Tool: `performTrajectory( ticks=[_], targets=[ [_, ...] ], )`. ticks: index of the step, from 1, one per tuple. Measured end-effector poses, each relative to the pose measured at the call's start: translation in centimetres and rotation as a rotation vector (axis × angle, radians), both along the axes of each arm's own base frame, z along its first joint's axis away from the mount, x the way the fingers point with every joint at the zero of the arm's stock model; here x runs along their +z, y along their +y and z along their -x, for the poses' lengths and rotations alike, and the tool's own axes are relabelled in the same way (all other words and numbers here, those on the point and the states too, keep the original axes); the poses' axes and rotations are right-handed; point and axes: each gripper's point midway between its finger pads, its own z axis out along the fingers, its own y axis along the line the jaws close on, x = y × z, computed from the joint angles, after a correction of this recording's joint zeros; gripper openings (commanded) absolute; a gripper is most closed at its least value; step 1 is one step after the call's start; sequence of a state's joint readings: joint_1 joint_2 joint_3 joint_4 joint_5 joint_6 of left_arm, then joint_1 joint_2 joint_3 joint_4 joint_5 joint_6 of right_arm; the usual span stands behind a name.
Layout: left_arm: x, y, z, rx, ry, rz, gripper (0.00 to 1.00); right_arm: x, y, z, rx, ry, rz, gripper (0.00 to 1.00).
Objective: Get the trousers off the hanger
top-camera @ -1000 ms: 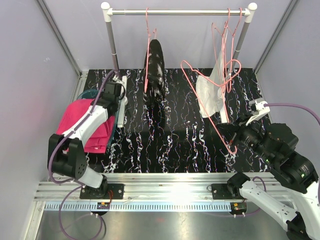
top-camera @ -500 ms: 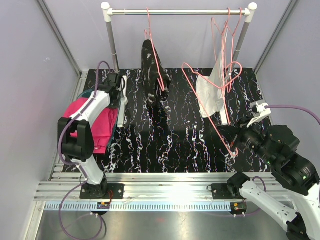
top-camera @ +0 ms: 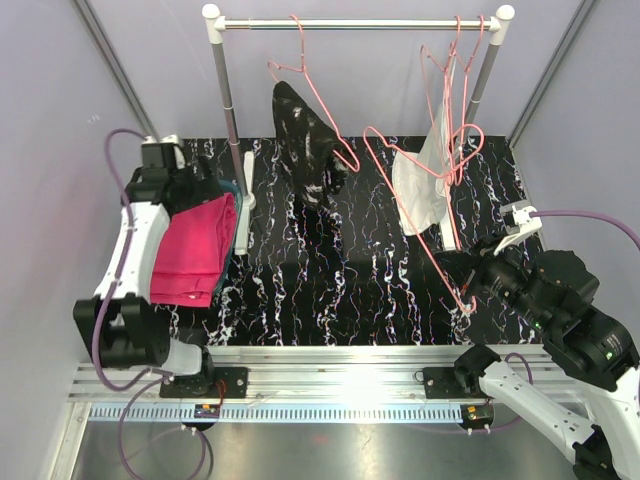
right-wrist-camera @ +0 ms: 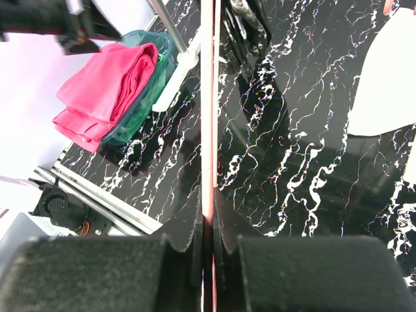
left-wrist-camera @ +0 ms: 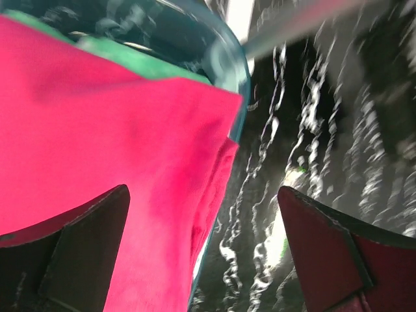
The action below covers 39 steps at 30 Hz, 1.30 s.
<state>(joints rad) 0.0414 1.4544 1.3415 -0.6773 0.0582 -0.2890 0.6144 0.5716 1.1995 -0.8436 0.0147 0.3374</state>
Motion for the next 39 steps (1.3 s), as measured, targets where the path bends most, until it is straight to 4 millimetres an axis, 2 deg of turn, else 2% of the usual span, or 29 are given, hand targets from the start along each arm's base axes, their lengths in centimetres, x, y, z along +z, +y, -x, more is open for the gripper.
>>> performTrajectory(
  ticks=[3, 5, 8, 13, 17, 24, 29, 32, 34, 39],
  targets=[
    [1.7, 2.3, 1.3, 0.123, -0.055, 0.066, 0.99, 0.0, 0.0, 0.0, 0.000, 0.000, 0.000, 0.00],
    [1.2, 3.8, 2.2, 0.210, -0.059, 0.098, 0.99, 0.0, 0.0, 0.0, 0.000, 0.000, 0.000, 0.00],
    [-2.2, 5.0, 4.7, 0.340, 0.006, 0.120, 0.99, 0.0, 0.1, -0.1, 0.000, 0.002, 0.001, 0.00],
    [-10.3, 5.7, 8.5, 0.536, 0.207, 0.201, 0.99, -0.3, 0.2, -0.3, 0.001, 0.012, 0.008, 0.00],
    [-14.4, 5.9, 7.9, 0.632, 0.260, 0.277, 0.99, -0.4, 0.5, -0.5, 0.007, 0.022, 0.012, 0.00],
    [-14.5, 6.2, 7.8, 0.687, 0.202, 0.311, 0.99, -1.0, 1.4, -0.8, 0.030, 0.050, 0.013, 0.00],
    [-13.6, 6.1, 7.8, 0.648, 0.237, 0.287, 0.99, -1.0, 1.5, -1.1, 0.029, 0.058, 0.018, 0.00],
    [-11.3, 5.9, 8.7, 0.627, 0.221, 0.277, 0.99, -0.5, 1.3, -1.6, 0.006, 0.055, 0.035, 0.00],
    [-8.4, 5.8, 9.1, 0.609, 0.174, 0.269, 0.99, 0.4, 0.8, -2.1, -0.025, 0.040, 0.054, 0.00],
    [3.0, 5.9, 9.2, 0.541, -0.120, 0.245, 0.99, 2.3, -1.1, -3.7, -0.140, -0.007, 0.111, 0.00]
  ],
)
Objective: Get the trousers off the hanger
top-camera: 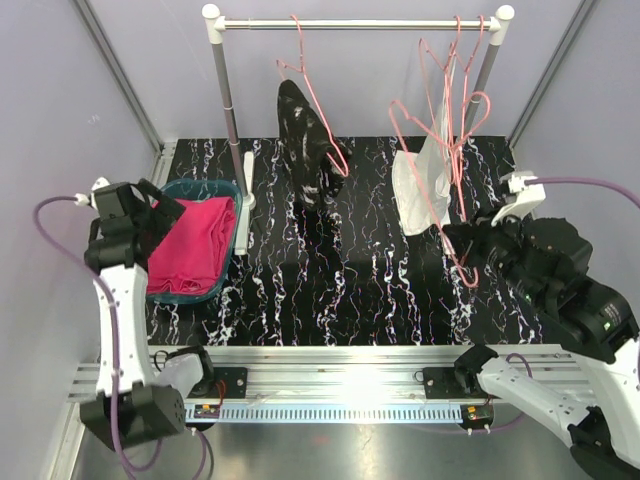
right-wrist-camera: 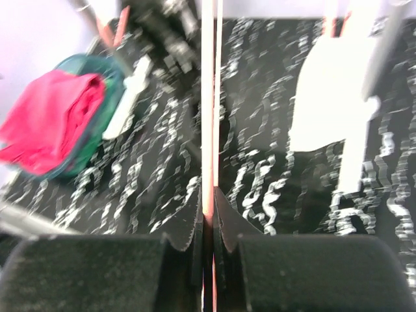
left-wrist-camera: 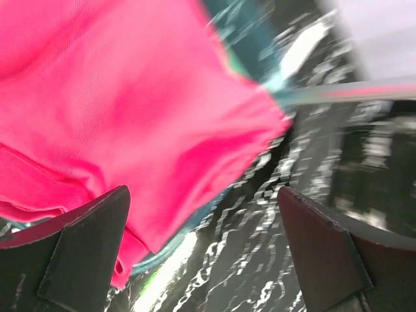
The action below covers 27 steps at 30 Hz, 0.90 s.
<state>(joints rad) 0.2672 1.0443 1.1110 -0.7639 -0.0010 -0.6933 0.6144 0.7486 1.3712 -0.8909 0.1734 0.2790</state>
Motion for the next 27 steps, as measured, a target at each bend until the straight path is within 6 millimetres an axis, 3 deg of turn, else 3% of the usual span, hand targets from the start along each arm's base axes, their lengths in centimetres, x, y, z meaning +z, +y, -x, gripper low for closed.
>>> performTrajectory(
  ticks=[3, 7, 14, 19, 22, 27],
  targets=[
    [5.0, -0.6, 1.9, -0.026, -0.145, -0.063, 0.99, 1.0, -0.8, -1.5, -0.067, -0.026, 0.045, 0.00],
    [7.4, -1.9, 5.2, -0.087, -0.227, -0.115, 0.99, 2.2, -0.6, -4.7, -0.140, -0.050, 0.114, 0.00],
    [7.3, -3.0, 9.4, -0.157, -0.217, -0.200, 0.99, 5.2, 2.8, -13.8, -0.222, -0.087, 0.196, 0.00],
    [7.2, -4.0, 11.4, -0.215, -0.226, -0.243, 0.99, 4.6, 1.8, -19.3, -0.302, -0.060, 0.208, 0.00],
    [7.0, -3.7, 11.7, -0.204, -0.210, -0.265, 0.99, 3.7, 0.8, -21.3, -0.326, -0.036, 0.200, 0.00],
    [6.6, -2.9, 12.1, -0.170, -0.169, -0.288, 0.99, 1.5, 1.0, -22.1, -0.314, 0.009, 0.191, 0.00]
  ],
)
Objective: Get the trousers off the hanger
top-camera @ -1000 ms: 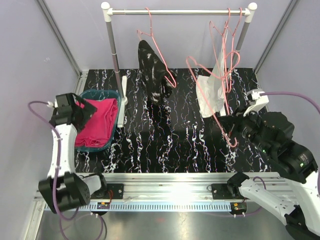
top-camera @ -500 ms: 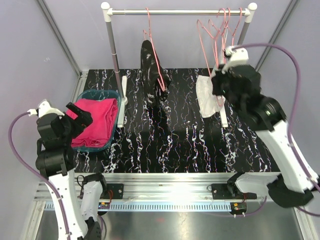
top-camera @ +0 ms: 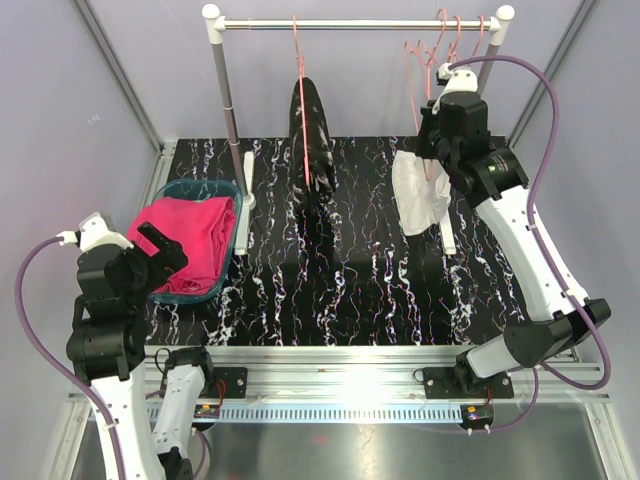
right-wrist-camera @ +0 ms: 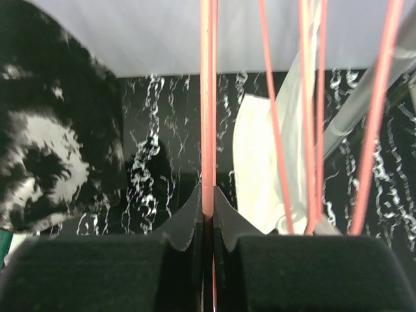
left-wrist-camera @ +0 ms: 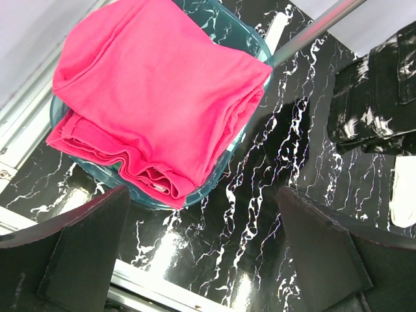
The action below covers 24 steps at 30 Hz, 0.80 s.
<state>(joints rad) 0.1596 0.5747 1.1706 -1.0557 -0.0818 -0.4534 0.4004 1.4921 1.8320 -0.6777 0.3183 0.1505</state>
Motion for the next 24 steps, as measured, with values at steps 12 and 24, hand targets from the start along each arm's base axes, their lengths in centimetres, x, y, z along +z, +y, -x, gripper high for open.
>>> performTrajectory(
  ticks=[12, 24],
  targets=[
    [0.8, 0.2, -0.2, 0.005, -0.011, -0.013, 0.99, -1.7, 0.4, 1.4, 0.031, 0.032, -0.036, 0.66],
    [0.9, -0.3, -0.5, -0.020, -0.014, -0.004, 0.99, 8.0, 0.5, 9.8, 0.213, -0.183, -0.204, 1.00]
  ],
)
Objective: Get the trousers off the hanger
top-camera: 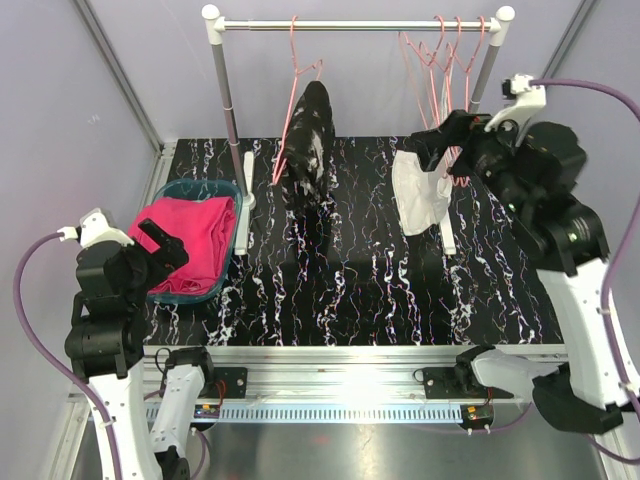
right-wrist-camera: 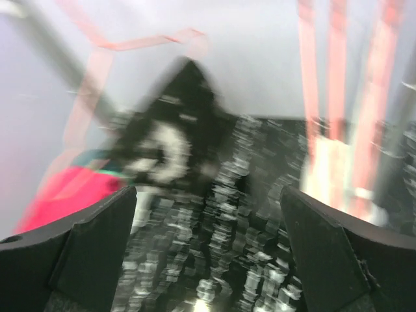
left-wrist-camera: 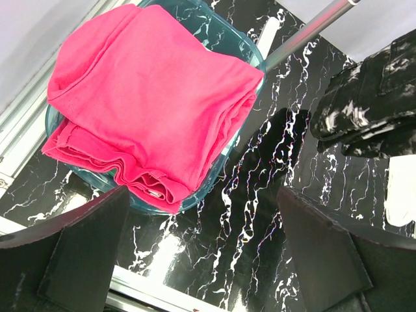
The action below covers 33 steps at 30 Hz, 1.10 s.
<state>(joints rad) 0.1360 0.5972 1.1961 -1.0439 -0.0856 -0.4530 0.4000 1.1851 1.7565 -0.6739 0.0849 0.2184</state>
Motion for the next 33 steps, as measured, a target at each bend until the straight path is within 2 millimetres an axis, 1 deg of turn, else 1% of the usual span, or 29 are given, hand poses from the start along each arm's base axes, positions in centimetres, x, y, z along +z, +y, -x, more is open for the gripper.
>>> performTrajectory(
  ticks=[2, 5, 7, 8, 11, 13, 15, 16, 17, 19, 20, 22, 24, 27, 29, 32, 33],
  targets=[
    [0.0, -0.1, 0.0, -0.007, -0.001, 0.004, 0.99, 2.2, 1.3, 2.0, 0.102, -0.066, -0.071, 0.99],
    [0.0, -0.5, -0.1, -0.027, -0.002, 0.013, 0.99, 5.0, 4.2, 4.0, 0.282, -0.116, -0.193, 0.99],
    [0.0, -0.9, -0.1, -0.044, -0.003, 0.023, 0.99, 6.1, 6.3, 4.1, 0.378, -0.119, -0.248, 0.99],
    [0.0, -1.1, -0.1, -0.054, -0.003, 0.027, 0.99, 6.1, 7.6, 3.4, 0.409, -0.105, -0.264, 0.99],
    [0.0, -1.5, -0.2, -0.077, -0.007, 0.039, 0.99, 5.0, 11.4, 0.7, 0.447, -0.037, -0.282, 0.99],
    [-0.3, -1.7, -0.4, -0.087, -0.005, 0.044, 0.99, 2.4, 14.1, -2.2, 0.413, 0.053, -0.270, 0.99],
    [-1.0, -1.8, -0.6, -0.096, 0.009, 0.052, 0.99, 0.0, 16.2, -4.6, 0.349, 0.123, -0.245, 0.99],
    [-1.5, -1.9, -0.7, -0.100, 0.021, 0.056, 0.99, -1.0, 17.2, -5.4, 0.324, 0.146, -0.232, 1.00],
    [-2.0, -2.0, -0.8, -0.104, 0.033, 0.060, 0.99, -2.2, 18.1, -6.2, 0.295, 0.174, -0.212, 1.00],
    [-3.2, -2.1, -0.9, -0.110, 0.061, 0.069, 0.99, -3.5, 20.0, -7.0, 0.257, 0.199, -0.181, 0.99],
    [-3.7, -2.2, -1.0, -0.114, 0.074, 0.072, 0.99, -3.9, 20.9, -7.3, 0.243, 0.207, -0.168, 0.98],
    [-4.3, -2.3, -1.0, -0.120, 0.091, 0.075, 0.99, -3.8, 22.4, -7.7, 0.218, 0.201, -0.153, 0.97],
    [-4.8, -2.3, -1.0, -0.125, 0.103, 0.077, 0.99, -3.4, 23.4, -8.3, 0.184, 0.186, -0.143, 0.96],
    [-5.3, -2.3, -1.1, -0.128, 0.112, 0.076, 0.99, -3.1, 24.3, -9.5, 0.129, 0.152, -0.140, 0.93],
    [-5.6, -2.4, -1.2, -0.131, 0.116, 0.078, 0.99, -3.9, 24.5, -10.2, 0.096, 0.153, -0.127, 0.92],
    [-5.8, -2.5, -1.3, -0.138, 0.118, 0.081, 0.99, -5.7, 24.6, -11.5, 0.048, 0.161, -0.094, 0.86],
    [-5.9, -2.5, -1.3, -0.140, 0.120, 0.082, 0.99, -6.2, 24.7, -12.0, 0.035, 0.161, -0.082, 0.81]
  ],
)
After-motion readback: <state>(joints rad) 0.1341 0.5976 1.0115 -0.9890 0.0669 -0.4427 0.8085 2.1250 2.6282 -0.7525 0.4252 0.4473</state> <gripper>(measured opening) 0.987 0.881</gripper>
